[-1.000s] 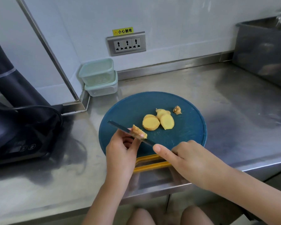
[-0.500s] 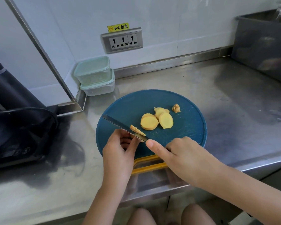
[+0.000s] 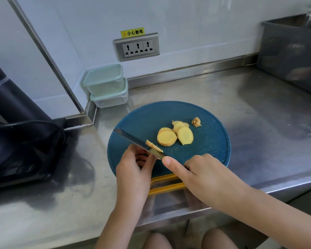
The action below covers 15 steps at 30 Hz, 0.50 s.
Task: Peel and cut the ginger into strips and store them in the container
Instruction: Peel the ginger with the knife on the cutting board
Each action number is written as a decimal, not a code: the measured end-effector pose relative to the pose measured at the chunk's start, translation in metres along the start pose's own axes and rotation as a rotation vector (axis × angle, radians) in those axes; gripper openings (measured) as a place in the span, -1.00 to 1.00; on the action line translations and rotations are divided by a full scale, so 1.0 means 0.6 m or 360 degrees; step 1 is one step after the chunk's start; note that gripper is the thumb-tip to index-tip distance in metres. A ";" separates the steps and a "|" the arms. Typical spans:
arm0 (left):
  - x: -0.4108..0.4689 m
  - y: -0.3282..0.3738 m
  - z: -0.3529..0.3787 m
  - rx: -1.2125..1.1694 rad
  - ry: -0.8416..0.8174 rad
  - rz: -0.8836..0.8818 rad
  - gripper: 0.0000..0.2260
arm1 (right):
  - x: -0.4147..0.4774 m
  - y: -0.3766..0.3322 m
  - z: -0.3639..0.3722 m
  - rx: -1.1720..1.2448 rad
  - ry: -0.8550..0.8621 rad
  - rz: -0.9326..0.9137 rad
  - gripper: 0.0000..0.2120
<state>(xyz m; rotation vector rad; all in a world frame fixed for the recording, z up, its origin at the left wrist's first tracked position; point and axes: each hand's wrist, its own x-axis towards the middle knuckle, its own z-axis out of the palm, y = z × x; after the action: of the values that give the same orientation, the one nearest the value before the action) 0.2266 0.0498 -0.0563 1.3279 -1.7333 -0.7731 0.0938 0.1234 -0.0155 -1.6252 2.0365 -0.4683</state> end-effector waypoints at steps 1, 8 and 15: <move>0.000 0.000 0.000 0.0007 0.0002 0.0001 -0.89 | 0.000 0.000 0.000 0.0002 0.0002 0.0000 -0.22; -0.001 0.002 0.000 0.0037 0.0003 -0.0016 -0.88 | 0.001 0.000 0.001 0.0013 0.0001 0.0010 -0.21; -0.001 0.000 -0.001 0.0025 0.0005 -0.0010 -0.89 | -0.001 -0.003 -0.001 0.0016 -0.0015 0.0012 -0.24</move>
<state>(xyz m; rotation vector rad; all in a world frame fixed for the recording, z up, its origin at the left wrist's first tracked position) 0.2270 0.0502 -0.0564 1.3450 -1.7367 -0.7620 0.0949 0.1234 -0.0138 -1.6105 2.0296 -0.4669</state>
